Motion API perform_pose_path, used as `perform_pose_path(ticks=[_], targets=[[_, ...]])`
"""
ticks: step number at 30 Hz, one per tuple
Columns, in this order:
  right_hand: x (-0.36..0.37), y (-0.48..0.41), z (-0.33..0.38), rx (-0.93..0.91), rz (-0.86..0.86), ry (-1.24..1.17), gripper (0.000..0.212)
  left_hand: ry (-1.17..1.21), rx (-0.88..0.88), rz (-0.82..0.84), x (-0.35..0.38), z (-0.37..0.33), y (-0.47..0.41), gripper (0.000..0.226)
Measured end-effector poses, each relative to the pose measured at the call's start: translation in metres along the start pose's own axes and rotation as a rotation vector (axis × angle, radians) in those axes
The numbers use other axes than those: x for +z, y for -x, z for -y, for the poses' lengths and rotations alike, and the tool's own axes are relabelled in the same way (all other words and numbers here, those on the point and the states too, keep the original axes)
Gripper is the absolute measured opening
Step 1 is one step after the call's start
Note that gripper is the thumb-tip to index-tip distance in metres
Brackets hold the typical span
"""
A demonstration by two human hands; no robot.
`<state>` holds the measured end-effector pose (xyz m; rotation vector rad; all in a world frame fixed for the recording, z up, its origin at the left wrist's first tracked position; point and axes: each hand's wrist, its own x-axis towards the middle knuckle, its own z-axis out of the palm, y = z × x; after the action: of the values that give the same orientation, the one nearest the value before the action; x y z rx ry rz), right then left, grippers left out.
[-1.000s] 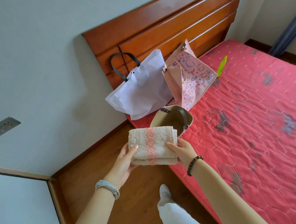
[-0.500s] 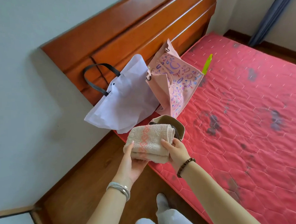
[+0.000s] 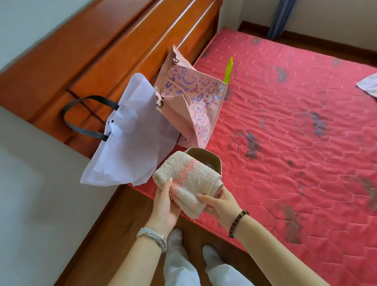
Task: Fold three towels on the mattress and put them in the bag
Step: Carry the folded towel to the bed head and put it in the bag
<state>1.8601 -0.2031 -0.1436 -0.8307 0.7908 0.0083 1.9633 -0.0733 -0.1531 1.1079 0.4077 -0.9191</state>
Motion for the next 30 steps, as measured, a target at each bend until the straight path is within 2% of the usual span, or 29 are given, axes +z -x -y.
perform_pose_path(ticks=[3,6,9,12,14,18,22,26,30], targets=[[0.004,-0.002,-0.009,-0.014,-0.043,0.096,0.049,-0.119,0.024,0.038,-0.012,-0.017,-0.012,0.043],[0.009,-0.007,-0.012,-0.035,-0.162,0.290,0.044,-0.239,-0.037,0.099,-0.025,-0.041,-0.019,0.043],[0.018,-0.017,-0.016,-0.014,-0.219,0.305,0.075,-0.327,-0.186,0.175,-0.039,-0.059,-0.028,0.041],[0.030,-0.023,-0.024,0.022,-0.206,0.215,0.058,-0.381,-0.332,0.200,-0.050,-0.061,-0.037,0.038],[0.038,-0.026,-0.033,0.025,-0.266,0.230,0.051,-0.404,-0.393,0.202,-0.057,-0.058,-0.047,0.038],[0.043,-0.025,-0.052,0.013,-0.421,0.320,0.046,-0.511,-0.488,0.203,-0.059,-0.051,-0.063,0.036],[0.031,-0.027,-0.074,0.042,-0.529,0.308,0.046,-0.632,-0.591,0.223,-0.058,-0.035,-0.072,0.041],[0.017,-0.038,-0.083,0.078,-0.576,0.303,0.042,-0.585,-0.473,0.165,-0.059,-0.018,-0.085,0.045],[0.005,-0.059,-0.083,0.031,-0.507,0.445,0.019,-0.607,-0.334,0.132,-0.064,-0.007,-0.107,0.053]])
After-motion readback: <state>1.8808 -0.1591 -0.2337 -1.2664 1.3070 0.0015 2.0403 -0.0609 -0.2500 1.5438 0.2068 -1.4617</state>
